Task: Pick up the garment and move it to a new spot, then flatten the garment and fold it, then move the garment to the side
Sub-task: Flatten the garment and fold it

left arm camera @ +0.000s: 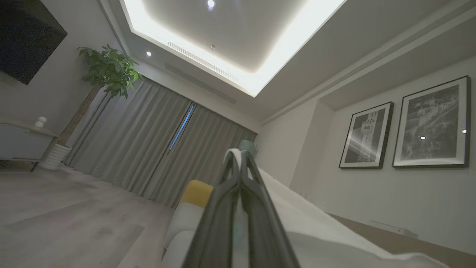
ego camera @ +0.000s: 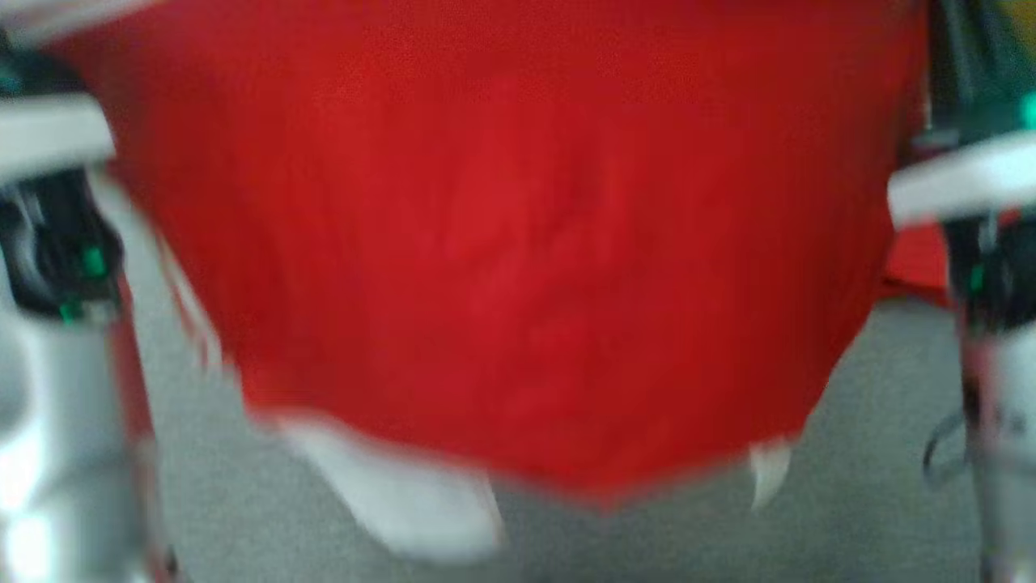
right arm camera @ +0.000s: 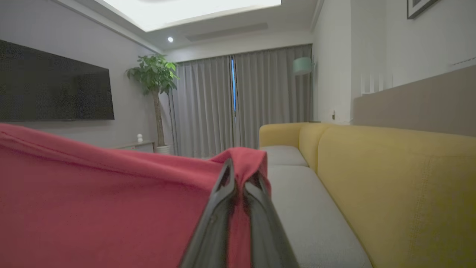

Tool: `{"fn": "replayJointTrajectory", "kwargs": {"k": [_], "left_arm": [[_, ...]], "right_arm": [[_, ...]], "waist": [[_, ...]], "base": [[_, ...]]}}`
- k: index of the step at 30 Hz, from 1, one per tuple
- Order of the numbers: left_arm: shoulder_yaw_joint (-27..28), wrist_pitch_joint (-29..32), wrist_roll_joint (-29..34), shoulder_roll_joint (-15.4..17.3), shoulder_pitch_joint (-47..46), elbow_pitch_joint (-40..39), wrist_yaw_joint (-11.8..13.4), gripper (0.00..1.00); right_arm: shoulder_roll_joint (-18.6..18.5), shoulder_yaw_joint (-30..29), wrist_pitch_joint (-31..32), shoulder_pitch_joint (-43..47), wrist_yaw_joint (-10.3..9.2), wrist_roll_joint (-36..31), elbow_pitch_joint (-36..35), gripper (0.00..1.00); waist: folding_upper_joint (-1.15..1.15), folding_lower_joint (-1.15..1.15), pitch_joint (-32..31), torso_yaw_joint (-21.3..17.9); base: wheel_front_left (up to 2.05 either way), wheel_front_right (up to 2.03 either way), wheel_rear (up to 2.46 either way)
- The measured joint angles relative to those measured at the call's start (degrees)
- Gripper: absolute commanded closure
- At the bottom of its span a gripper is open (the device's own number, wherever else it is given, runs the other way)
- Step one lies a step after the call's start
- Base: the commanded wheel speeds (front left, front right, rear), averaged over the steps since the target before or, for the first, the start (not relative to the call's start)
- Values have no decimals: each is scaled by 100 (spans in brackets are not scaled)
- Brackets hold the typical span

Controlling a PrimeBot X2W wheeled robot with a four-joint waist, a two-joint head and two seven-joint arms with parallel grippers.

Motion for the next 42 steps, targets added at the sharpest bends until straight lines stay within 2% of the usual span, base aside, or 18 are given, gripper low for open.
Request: {"fn": "replayJointTrajectory", "kwargs": {"k": [5, 10, 12, 15, 22, 24, 25, 27, 32, 38, 42], "left_arm": [[-75, -135, 162, 354, -1626, 1740, -257, 100], [-76, -665, 327, 633, -3335, 3147, -389, 100], [-103, -886, 394, 667, -3800, 3545, -453, 100], [-247, -1104, 476, 675, -4026, 4116, -567, 100], [-676, -1361, 475, 591, -3143, 4901, -692, 100], [-865, -1383, 399, 513, -2657, 5007, -730, 100], [-1157, -1408, 286, 477, -2129, 5012, -735, 100], [-1456, -1410, 169, 497, -1651, 4972, -735, 100], [-1918, -1412, 71, 603, -822, 4610, -735, 100], [-2203, -1426, 90, 873, 280, 3865, -735, 100], [-2314, -1426, 88, 917, 1018, 3530, -735, 100]], "right_arm": [[-121, 266, -143, -1914, 0, 96, 1614, 100], [-158, 669, -823, -3805, 0, -138, 3127, 100], [-174, 739, -1158, -4354, 1, -237, 3635, 100], [-181, 771, -1552, -4677, 1, -259, 4319, 100], [-177, 1450, -1796, -3994, 1, -155, 5635, 100], [-183, 1694, -1688, -3628, 0, -13, 5893, 100], [-203, 1950, -1524, -3265, 1, 152, 6069, 100], [-274, 2230, -1346, -2970, 0, 363, 6135, 100], [-542, 2808, -985, -2518, 0, 800, 6014, 100], [-982, 3548, -568, -1883, 0, 1601, 5334, 100], [-1311, 3908, -381, -1540, 0, 2016, 4909, 100]], "waist": [[0, 2, 636, 28], [0, 3, 1220, 77], [0, 2, 1395, 126], [0, 2, 1545, 253], [0, 0, 1561, 543], [0, 0, 1509, 587], [0, -1, 1443, 626], [0, 0, 1361, 658], [0, -1, 1138, 699], [0, -2, 710, 715], [0, -2, 415, 706]], "base": [[0, 0, 0], [0, 0, 0], [0, 0, 0], [0, 0, 0], [0, 0, 0], [0, 0, 0], [0, 0, 0], [0, 0, 0], [0, 0, 0], [0, 0, 0], [0, 0, 0]]}}
